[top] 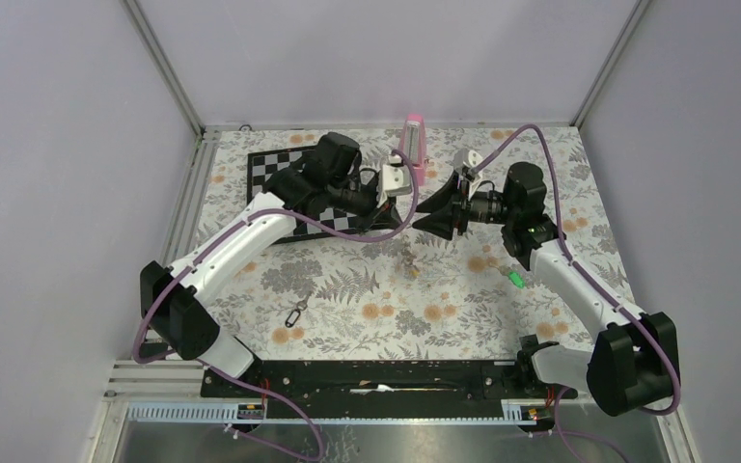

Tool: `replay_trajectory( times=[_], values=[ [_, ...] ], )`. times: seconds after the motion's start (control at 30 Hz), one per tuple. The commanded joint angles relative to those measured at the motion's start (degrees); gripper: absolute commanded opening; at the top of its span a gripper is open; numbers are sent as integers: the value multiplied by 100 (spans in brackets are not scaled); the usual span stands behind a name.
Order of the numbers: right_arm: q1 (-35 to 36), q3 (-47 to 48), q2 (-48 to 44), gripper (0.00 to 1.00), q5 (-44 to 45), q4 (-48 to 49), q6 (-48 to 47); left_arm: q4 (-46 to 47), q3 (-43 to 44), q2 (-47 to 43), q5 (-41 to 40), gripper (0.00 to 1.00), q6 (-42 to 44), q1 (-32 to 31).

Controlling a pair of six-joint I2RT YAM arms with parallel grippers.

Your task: Put the keys on the keyring

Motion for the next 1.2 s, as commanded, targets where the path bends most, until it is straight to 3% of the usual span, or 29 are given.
replay_trajectory(
  times=[0.0, 0.43, 0.7, 1.17],
  values=[
    [-9, 256, -217, 52, -211, -949, -1141, -490, 308, -63, -585, 0, 598, -122],
    [306, -131, -91, 50, -386, -441, -890, -490, 499, 140, -385, 0, 326, -289],
    [394, -147, -15, 32, -243, -479, -994, -490, 510, 212, -323, 0, 277, -289],
    [460, -182, 113, 25, -43, -696, -1298, -492, 516, 212, -258, 0, 260, -287]
  ],
)
